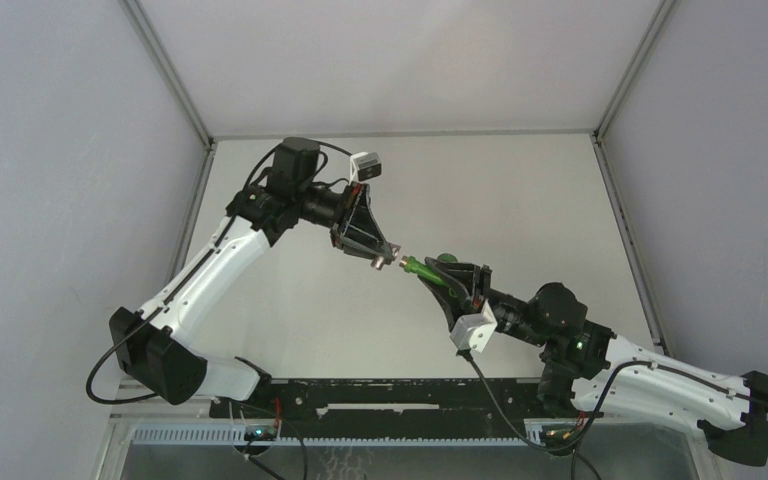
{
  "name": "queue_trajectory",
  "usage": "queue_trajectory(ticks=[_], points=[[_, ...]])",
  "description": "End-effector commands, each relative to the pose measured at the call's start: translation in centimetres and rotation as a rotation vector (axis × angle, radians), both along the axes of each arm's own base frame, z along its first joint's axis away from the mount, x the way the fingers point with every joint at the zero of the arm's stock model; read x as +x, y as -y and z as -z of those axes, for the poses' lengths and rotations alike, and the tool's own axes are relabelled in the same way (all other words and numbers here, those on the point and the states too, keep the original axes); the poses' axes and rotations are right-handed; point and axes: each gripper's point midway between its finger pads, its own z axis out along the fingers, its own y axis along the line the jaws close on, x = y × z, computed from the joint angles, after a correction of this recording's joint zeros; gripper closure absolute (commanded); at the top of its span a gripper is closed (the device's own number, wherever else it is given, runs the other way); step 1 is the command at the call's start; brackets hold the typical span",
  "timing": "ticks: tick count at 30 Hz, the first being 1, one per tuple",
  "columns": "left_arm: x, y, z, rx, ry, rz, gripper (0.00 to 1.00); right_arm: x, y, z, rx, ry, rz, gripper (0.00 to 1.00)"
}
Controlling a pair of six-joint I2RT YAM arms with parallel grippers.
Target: Install the water faucets
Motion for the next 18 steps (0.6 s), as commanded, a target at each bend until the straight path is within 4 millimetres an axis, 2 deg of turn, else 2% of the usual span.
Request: queue_trajectory(ticks=[1,13,18], points=[[-1.3,-0.6,-1.2,-0.031,-0.002,0.037,1.00,-0.5,0.3,-3.1,0.061,0.169,0.043,1.00],[-0.6,-0.1,-0.6,-0.009,-0.024,0.024,1.00,-0.9,0.9,-3.9,0.070,0.242,0.096,1.00],[-0.7,0.0,-0.6,-0.008,-0.029,0.031,1.00,-1.0,0.5,-4.0,0.071,0.254,0.088,1.00]])
